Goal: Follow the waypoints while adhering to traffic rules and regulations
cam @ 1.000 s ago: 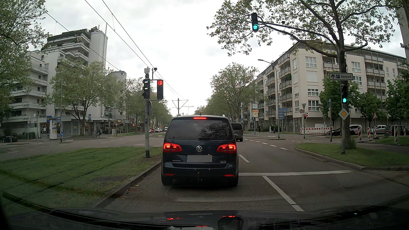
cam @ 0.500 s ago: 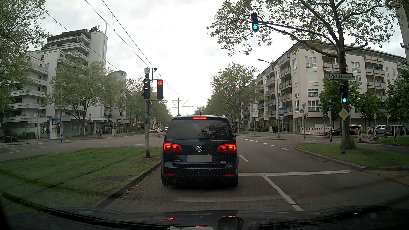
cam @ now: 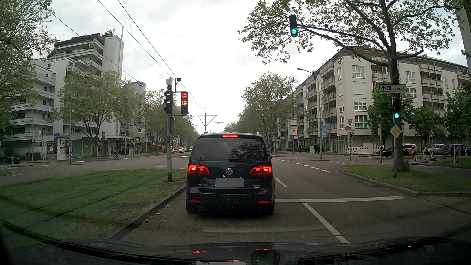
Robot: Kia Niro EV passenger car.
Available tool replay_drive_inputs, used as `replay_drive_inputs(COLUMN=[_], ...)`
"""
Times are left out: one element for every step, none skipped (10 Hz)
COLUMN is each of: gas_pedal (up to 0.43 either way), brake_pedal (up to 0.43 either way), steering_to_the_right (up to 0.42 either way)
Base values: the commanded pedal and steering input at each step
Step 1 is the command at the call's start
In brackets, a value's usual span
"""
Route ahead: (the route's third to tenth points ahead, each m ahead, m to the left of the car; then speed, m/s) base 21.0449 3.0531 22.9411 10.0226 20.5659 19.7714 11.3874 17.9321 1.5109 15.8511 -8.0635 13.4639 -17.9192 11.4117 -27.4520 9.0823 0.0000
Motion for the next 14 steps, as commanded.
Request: replay_drive_inputs(gas_pedal=[0.000,0.000,0.000,0.000,0.000,0.000,0.000,0.000,0.000,0.000,0.000,0.028,0.098,0.110], brake_pedal=[0.262,0.262,0.262,0.262,0.232,0.055,0.000,0.000,0.000,0.000,0.000,0.000,0.000,0.000], steering_to_the_right=[-0.001,-0.001,-0.001,-0.001,-0.001,-0.001,-0.001,-0.001,-0.001,-0.001,-0.001,-0.001,-0.001,-0.001])
